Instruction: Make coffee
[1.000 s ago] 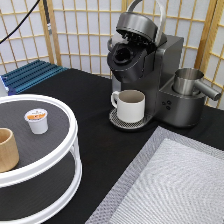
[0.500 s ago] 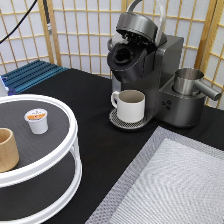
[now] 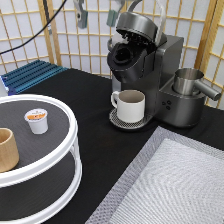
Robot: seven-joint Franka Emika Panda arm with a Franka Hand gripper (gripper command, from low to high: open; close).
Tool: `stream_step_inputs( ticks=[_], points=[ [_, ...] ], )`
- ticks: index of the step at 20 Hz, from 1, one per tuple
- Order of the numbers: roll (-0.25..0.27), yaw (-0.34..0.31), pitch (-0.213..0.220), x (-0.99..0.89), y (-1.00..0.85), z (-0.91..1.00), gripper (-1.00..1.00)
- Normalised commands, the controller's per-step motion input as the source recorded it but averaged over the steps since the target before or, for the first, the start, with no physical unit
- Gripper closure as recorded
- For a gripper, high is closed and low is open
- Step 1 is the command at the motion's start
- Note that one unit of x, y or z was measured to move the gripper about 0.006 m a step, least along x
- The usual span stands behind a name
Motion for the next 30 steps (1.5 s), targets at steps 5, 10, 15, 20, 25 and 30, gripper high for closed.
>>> stream_step_inputs(
  ticks=[5,10,15,20,25,30],
  points=[
    [0.057,-0.318,-0.194,-0.05,-0.05,-0.4,-1.0],
    [0.048,-0.24,-0.226,-0.17,-0.22,-0.25,-1.0],
    [0.042,-0.205,-0.125,-0.45,-0.3,-0.21,-1.0],
    [0.02,-0.194,-0.072,-0.57,-0.36,-0.26,-1.0],
    [0.042,-0.169,-0.059,-0.66,-0.33,-0.2,-1.0],
    [0.022,-0.08,-0.174,-0.7,-0.37,-0.29,-1.0]
  ],
)
